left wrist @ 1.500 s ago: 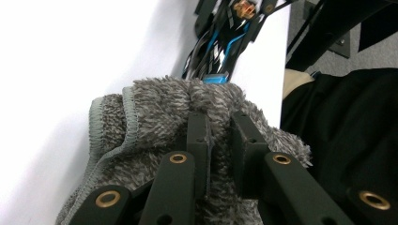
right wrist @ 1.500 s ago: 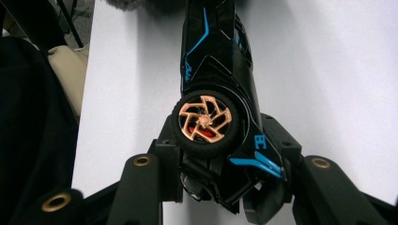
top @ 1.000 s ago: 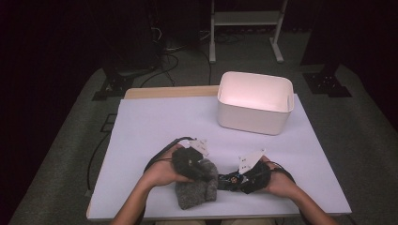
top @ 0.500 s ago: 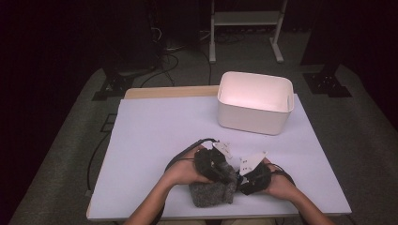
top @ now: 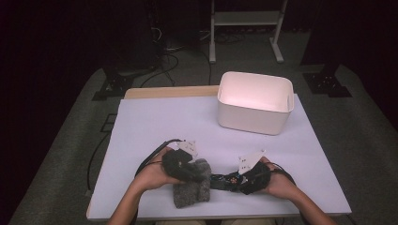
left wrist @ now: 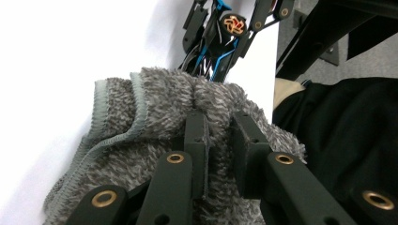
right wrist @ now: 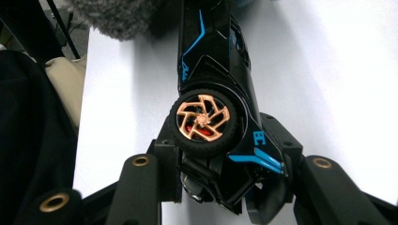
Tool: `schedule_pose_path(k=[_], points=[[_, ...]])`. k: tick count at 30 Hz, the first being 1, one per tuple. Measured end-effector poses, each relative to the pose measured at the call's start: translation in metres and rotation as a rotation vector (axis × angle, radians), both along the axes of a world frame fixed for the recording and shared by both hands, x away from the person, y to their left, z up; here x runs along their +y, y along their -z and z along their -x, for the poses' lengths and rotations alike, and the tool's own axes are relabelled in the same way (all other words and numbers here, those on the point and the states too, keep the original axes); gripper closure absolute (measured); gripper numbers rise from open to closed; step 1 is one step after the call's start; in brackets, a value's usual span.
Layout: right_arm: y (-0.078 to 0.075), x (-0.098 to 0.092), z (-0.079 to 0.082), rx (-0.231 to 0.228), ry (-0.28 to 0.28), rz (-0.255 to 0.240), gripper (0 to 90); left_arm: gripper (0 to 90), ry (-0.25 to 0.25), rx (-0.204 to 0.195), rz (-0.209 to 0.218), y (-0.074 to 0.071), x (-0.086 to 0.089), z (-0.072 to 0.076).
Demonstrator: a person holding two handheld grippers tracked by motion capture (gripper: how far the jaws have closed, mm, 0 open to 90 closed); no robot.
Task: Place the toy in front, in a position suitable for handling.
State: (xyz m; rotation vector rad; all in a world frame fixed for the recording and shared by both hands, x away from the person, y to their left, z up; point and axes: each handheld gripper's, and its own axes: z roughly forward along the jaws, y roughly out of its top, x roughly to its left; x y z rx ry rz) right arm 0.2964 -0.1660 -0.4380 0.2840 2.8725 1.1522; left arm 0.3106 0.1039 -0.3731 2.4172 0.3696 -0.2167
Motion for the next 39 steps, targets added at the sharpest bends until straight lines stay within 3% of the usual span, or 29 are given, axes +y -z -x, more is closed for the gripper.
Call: schedule_pose_path(k=[3,6,12,15,17,19,22,25,26,27,28,29,31,34,39], points=[[-0.002,0.003,-0.002,0.022,0.005,0.044,49.0,78.1,-0.004,0.0,0.004,0.001,0.003,0.0],[-0.008,0.004,-0.003,0.025,0.011,0.053,44.7,78.4,0.008,0.007,0.024,0.004,0.003,-0.001],[-0.023,0.018,-0.002,0.009,-0.018,0.085,42.9,79.1,0.006,0.014,0.023,0.004,0.0,-0.001],[-0.028,0.039,-0.005,-0.002,-0.052,0.146,46.3,79.1,0.018,0.016,0.024,0.005,-0.004,0.0],[-0.028,0.043,-0.006,0.008,-0.065,0.159,47.5,79.1,0.026,0.01,0.024,0.006,-0.007,0.0],[-0.028,0.055,-0.007,-0.023,-0.086,0.203,51.8,79.1,0.028,0.016,0.027,0.007,-0.007,0.0],[-0.027,0.061,-0.011,-0.006,-0.094,0.229,52.4,79.1,0.027,0.013,0.028,0.006,-0.006,-0.002],[-0.028,0.063,-0.012,-0.009,-0.097,0.246,53.3,79.1,0.019,0.006,0.034,0.006,-0.005,-0.002],[-0.029,0.063,-0.01,-0.033,-0.096,0.258,53.9,80.2,0.007,0.017,0.06,0.007,0.0,-0.003],[-0.029,0.063,-0.009,-0.041,-0.099,0.259,54.3,80.3,0.007,0.017,0.06,0.007,0.0,-0.003],[-0.029,0.062,-0.008,-0.043,-0.097,0.261,54.8,80.3,0.008,0.038,0.092,0.01,0.007,-0.004],[-0.03,0.06,-0.008,-0.038,-0.101,0.263,55.0,80.3,0.006,0.042,0.097,0.011,0.01,-0.004],[-0.03,0.058,-0.008,-0.038,-0.102,0.261,55.1,80.3,-0.005,0.047,0.096,0.013,0.013,-0.004],[-0.029,0.057,-0.01,-0.001,-0.092,0.273,54.9,80.3,-0.003,0.059,0.097,0.015,0.013,-0.006],[-0.029,0.061,-0.007,-0.018,-0.091,0.296,55.3,80.2,0.0,0.047,0.082,0.013,0.01,-0.004]])
